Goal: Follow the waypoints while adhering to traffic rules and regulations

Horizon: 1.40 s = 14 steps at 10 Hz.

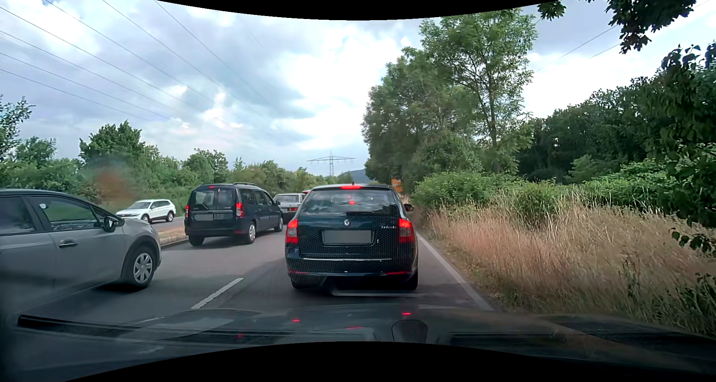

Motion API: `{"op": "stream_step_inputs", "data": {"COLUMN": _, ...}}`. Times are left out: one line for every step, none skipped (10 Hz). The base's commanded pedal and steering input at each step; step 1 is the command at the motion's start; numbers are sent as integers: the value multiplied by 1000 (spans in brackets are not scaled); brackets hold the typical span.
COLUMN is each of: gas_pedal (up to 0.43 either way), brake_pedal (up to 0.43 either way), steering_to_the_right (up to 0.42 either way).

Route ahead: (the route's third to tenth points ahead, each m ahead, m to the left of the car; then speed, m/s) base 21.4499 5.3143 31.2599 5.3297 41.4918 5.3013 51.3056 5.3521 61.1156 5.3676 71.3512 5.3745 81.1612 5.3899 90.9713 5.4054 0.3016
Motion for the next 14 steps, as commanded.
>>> {"op": "stream_step_inputs", "data": {"gas_pedal": 0, "brake_pedal": 189, "steering_to_the_right": 1}}
{"op": "stream_step_inputs", "data": {"gas_pedal": 0, "brake_pedal": 183, "steering_to_the_right": 1}}
{"op": "stream_step_inputs", "data": {"gas_pedal": 0, "brake_pedal": 183, "steering_to_the_right": 1}}
{"op": "stream_step_inputs", "data": {"gas_pedal": 0, "brake_pedal": 183, "steering_to_the_right": 1}}
{"op": "stream_step_inputs", "data": {"gas_pedal": 0, "brake_pedal": 183, "steering_to_the_right": 1}}
{"op": "stream_step_inputs", "data": {"gas_pedal": 0, "brake_pedal": 189, "steering_to_the_right": 1}}
{"op": "stream_step_inputs", "data": {"gas_pedal": 0, "brake_pedal": 189, "steering_to_the_right": 1}}
{"op": "stream_step_inputs", "data": {"gas_pedal": 0, "brake_pedal": 195, "steering_to_the_right": 1}}
{"op": "stream_step_inputs", "data": {"gas_pedal": 0, "brake_pedal": 201, "steering_to_the_right": 1}}
{"op": "stream_step_inputs", "data": {"gas_pedal": 0, "brake_pedal": 207, "steering_to_the_right": 1}}
{"op": "stream_step_inputs", "data": {"gas_pedal": 0, "brake_pedal": 207, "steering_to_the_right": 1}}
{"op": "stream_step_inputs", "data": {"gas_pedal": 0, "brake_pedal": 207, "steering_to_the_right": 1}}
{"op": "stream_step_inputs", "data": {"gas_pedal": 0, "brake_pedal": 213, "steering_to_the_right": 1}}
{"op": "stream_step_inputs", "data": {"gas_pedal": 0, "brake_pedal": 220, "steering_to_the_right": 1}}
